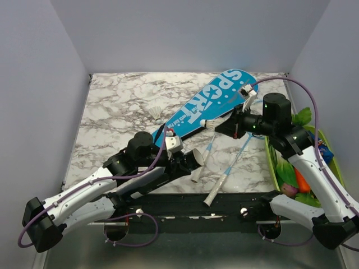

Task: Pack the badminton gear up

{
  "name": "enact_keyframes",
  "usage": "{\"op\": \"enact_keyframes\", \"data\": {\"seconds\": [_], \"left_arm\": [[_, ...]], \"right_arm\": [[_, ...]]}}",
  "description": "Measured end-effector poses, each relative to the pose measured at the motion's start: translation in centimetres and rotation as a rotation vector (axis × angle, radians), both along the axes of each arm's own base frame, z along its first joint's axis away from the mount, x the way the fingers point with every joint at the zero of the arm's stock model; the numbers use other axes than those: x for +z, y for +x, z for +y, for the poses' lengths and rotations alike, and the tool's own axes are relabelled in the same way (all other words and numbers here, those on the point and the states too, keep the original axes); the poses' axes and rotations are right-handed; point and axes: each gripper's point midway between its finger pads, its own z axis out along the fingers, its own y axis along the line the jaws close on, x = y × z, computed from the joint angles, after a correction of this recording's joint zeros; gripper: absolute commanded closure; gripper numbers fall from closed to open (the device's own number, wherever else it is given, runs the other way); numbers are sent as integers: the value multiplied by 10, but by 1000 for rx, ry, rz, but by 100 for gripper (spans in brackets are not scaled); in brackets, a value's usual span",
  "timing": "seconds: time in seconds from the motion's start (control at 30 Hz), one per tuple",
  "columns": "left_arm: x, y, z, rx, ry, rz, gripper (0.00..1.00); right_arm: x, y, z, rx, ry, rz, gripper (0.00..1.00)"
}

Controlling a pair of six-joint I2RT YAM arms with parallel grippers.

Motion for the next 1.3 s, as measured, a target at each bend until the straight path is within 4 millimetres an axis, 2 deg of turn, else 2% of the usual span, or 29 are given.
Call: {"op": "enact_keyframes", "data": {"seconds": [0.17,0.47,0.77,1.07,1.3], "left_arm": [[-3,-5,-2,-22,11,-7,100],[1,-9,0,-28,8,-29,100],[1,-8,2,-18,13,-40,100],[3,-9,4,-16,11,-50,100],[6,-11,6,-14,5,-59,100]], "right_arm": [[-18,-34,4,158,-43,79,99],[-14,-67,3,273,-60,102,99],[-16,-97,11,390,-61,130,100],[-26,-113,28,488,-83,171,99],[-39,-111,41,516,-100,217,99]]}}
